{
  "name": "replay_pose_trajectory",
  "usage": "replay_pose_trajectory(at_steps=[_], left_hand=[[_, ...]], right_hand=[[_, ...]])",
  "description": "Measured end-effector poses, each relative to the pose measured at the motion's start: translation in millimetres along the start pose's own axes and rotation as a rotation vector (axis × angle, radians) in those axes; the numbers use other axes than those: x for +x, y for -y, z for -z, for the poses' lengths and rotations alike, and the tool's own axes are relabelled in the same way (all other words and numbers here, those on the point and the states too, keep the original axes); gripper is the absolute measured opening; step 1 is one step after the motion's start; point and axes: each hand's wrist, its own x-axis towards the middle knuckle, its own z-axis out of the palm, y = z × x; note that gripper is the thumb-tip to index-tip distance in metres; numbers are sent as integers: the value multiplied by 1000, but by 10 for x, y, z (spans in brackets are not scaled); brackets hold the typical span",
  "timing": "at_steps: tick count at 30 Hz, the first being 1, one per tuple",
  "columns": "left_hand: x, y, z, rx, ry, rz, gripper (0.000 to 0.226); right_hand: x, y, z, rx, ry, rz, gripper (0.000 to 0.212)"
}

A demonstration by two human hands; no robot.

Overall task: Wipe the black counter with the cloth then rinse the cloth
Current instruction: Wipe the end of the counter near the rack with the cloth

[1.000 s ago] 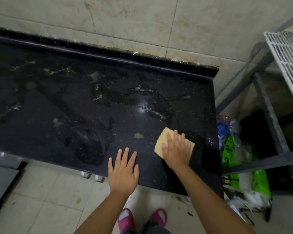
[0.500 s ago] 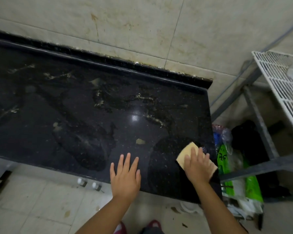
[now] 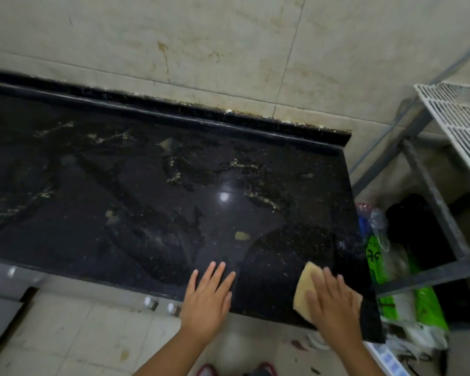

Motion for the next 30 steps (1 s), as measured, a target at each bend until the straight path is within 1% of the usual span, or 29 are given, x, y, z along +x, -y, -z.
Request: replay_pose_trajectory(at_steps=[3, 4, 6, 7, 9, 11, 13, 14, 15, 17, 18, 19, 21, 22, 23, 24, 25, 26, 27, 28, 29, 30], left_hand=[[14, 16, -55, 30, -44, -4, 70], [16, 8, -59, 24, -28, -11, 65], [15, 3, -63, 13, -23, -27, 48], [17, -5, -60, 6, -23, -32, 45], [13, 9, -80, 1, -32, -33, 46], [6, 36, -109, 15, -44, -33, 56], [-3, 45, -107, 11, -56, -34, 56], [-2, 43, -101, 7, -62, -31, 58], [0, 41, -100, 4, -65, -27, 62], [-12, 41, -100, 6, -81, -20, 67], [-15, 40, -105, 5, -81, -20, 68], [-15, 39, -116, 3, -82, -18, 69], [-11, 33, -121, -11, -74, -15, 70], [-9, 35, -122, -19, -69, -17, 70], [-9, 40, -129, -22, -69, -19, 70], [-9, 40, -128, -27, -72, -18, 70], [-8, 34, -118, -32, -72, -16, 70], [-10, 29, -110, -36, -72, -16, 69], [-14, 23, -109, -37, -74, -18, 69], [-16, 14, -102, -36, -75, -18, 68], [-16, 4, -94, -31, -78, -16, 69], [-16, -4, -87, -24, -76, -14, 70]], right_hand=[[436, -76, 186, 84, -55, -188, 51], [591, -1, 257, 101, -75, -218, 51], [880, 253, 326, 123, -50, -240, 51], [997, 414, 331, 119, -17, -199, 51], [1126, 794, 298, 97, 46, -28, 50], [1078, 1158, 214, 47, 99, 166, 49], [935, 1351, 119, -17, 140, 341, 49], [843, 1350, 70, -66, 135, 411, 53], [751, 1296, 64, -107, 120, 475, 63], [542, 1031, 54, -138, 140, 534, 81], [421, 851, 48, -152, 142, 543, 83], [302, 645, 10, -200, 108, 547, 76], [82, 212, -3, -203, 140, 421, 53], [41, -5, 29, -169, 159, 333, 53], [45, -200, 77, -140, 159, 251, 61], [89, -309, 173, -86, 168, 168, 75], [161, -368, 230, -53, 94, 92, 84], [241, -359, 257, -27, 51, -26, 77], [333, -268, 279, -17, 18, -127, 62], [407, -112, 290, 11, -10, -194, 53], [465, 64, 261, 41, -34, -227, 51], [485, 255, 229, 64, -30, -220, 50]])
